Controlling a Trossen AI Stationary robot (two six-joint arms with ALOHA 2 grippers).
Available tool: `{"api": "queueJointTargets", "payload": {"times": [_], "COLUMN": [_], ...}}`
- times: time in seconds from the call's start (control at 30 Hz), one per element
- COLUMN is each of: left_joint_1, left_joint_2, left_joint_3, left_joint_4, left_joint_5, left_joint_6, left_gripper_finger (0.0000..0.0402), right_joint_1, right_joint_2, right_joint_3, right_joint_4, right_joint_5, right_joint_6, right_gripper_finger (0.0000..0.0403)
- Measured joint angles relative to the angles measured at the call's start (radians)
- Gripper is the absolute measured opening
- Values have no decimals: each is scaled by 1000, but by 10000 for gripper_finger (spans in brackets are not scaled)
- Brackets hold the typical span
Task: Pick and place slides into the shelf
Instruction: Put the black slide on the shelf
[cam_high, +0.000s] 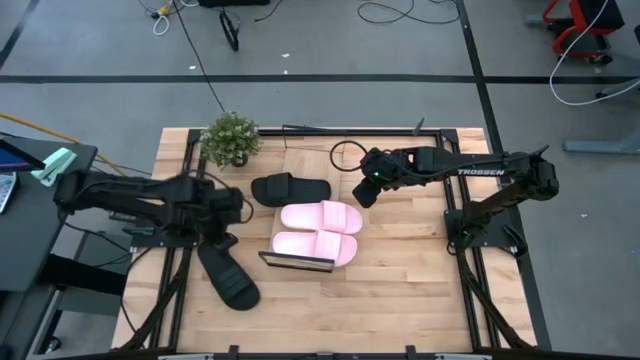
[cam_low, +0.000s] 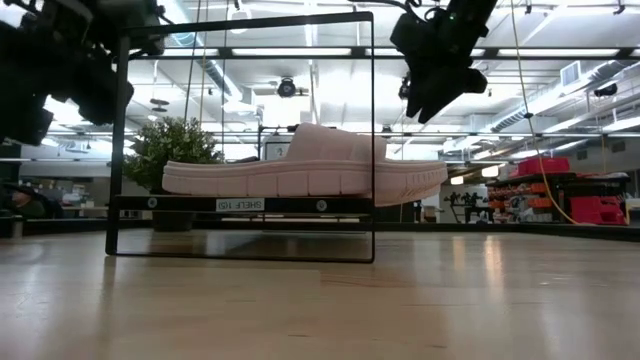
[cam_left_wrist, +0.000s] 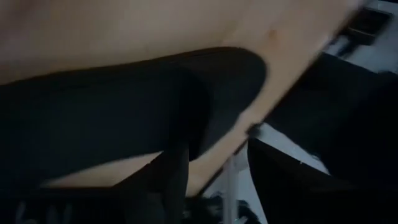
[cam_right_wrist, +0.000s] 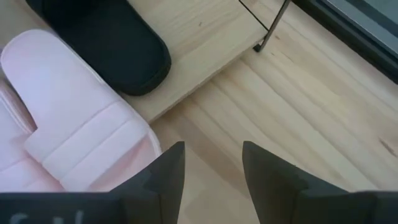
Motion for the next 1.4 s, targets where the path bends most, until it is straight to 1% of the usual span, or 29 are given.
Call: {"api": "queueJointTargets", "payload": {"times": [0.1,0.2,0.43,0.67,0.87,1.03,1.13,1.27,1.4], "left_joint_1": [-65,-118,-218,-324,-382,-413,-428,-442,-442], "left_joint_2": [0,0,0,-1,0,0,0,0,0], "left_joint_3": [-34,-58,-94,-141,-193,-205,-205,-205,-205], "left_joint_4": [146,227,238,322,405,409,413,429,445], "left_joint_5": [9,-20,-96,-100,-102,-134,-163,-188,-194], "left_joint_6": [-93,-159,-181,-182,-219,-221,-222,-240,-240], "left_gripper_finger": [189,206,236,251,247,226,200,145,69], "right_joint_1": [0,0,0,0,0,0,0,-2,-2], "right_joint_2": [0,0,1,1,1,1,1,1,1], "right_joint_3": [0,0,0,0,0,0,0,0,0], "right_joint_4": [-1,0,1,5,5,5,5,5,5], "right_joint_5": [0,2,2,2,27,40,56,63,80], "right_joint_6": [-7,-8,-16,-13,17,19,19,20,21], "right_gripper_finger": [166,166,166,166,166,166,166,166,163]}}
